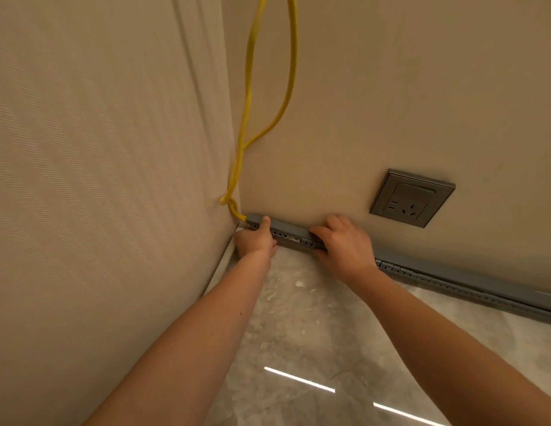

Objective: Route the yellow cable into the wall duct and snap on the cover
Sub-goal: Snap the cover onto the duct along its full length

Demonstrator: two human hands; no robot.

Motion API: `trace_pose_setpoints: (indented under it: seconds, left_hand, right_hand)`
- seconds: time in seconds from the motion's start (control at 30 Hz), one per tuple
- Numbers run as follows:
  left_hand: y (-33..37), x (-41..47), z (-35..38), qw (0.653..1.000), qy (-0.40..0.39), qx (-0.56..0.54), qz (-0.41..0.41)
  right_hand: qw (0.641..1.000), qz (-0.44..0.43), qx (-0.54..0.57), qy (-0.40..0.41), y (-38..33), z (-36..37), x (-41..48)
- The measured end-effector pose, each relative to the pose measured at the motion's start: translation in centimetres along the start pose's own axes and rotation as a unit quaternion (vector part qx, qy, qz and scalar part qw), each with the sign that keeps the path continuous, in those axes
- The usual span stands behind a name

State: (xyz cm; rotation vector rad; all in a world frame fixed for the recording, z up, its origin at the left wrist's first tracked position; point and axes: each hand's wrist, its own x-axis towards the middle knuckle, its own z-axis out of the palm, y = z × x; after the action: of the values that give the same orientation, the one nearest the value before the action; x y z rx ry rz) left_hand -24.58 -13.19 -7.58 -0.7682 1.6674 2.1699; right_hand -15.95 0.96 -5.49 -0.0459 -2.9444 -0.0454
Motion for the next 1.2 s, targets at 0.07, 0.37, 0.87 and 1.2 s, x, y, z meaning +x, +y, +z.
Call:
trace_pose_setpoints:
  seconds: [0.07,0.37,0.87,1.2]
  left_hand:
    - [-0.5,-0.5,0.3,0.999,-0.018,0.030,-0.022]
    - [-0.8,-3.4,1.5,0.981,-0.132,0.115,-0.085]
    - [-3.0,-13.8,5.7,0.968,-0.197,0.156,-0.023]
    - [-10.1,-23.0,14.5,0.927,-0.269,0.255,0.054]
  right_hand:
    - [1.000,0.011,0.006,-0.010,0.1,0.2,-0.3]
    - [0.996,0.023,0.064,-0.048,0.1,-0.5,-0.5]
    - [0.986,0.149,0.062,-0.051,6.0,-5.9,-9.4]
    - [0.978,0.192,0.060,-0.064,16.9,-9.1,-19.8]
